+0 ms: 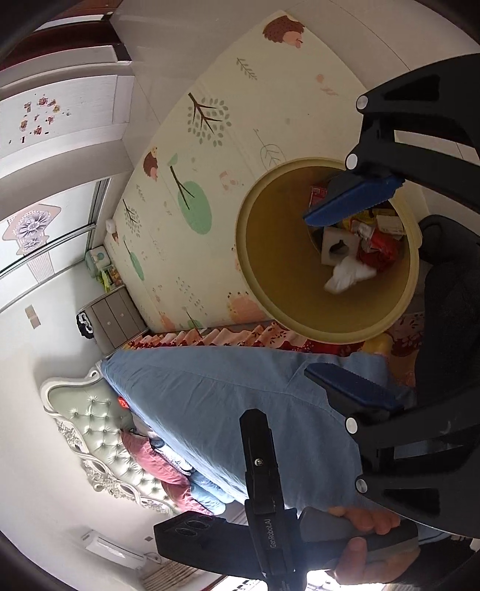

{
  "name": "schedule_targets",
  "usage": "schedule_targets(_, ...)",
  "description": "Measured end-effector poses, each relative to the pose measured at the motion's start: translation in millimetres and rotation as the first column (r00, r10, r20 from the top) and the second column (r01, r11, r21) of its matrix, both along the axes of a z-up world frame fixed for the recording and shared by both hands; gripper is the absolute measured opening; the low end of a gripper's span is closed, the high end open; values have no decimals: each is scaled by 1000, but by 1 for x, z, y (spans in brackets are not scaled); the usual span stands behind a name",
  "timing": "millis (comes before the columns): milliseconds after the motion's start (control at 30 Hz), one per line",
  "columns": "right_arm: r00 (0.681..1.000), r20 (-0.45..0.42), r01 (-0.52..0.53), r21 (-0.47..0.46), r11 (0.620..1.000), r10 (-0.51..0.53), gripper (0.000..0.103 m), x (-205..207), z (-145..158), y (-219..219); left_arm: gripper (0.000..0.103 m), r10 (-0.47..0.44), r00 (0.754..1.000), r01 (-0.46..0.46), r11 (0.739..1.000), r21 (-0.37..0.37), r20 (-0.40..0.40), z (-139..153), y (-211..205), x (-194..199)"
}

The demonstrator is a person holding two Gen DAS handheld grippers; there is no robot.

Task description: Collect trash

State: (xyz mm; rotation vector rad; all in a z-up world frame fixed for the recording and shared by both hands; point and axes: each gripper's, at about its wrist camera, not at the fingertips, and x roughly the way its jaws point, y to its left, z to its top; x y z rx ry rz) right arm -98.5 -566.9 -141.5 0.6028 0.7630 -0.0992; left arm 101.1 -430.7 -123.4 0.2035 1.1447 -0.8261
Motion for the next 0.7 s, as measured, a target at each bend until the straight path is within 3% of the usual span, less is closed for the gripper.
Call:
schedule_targets(333,1000,-7,6,-36,999,-6,75,-10,9,-1,89,-46,996,45,999,14,82,7,-6,-17)
schedule_targets(700,999,40,-2,-108,994,6,75,-7,40,20,89,-5,987,16,998,-67,160,45,23,-26)
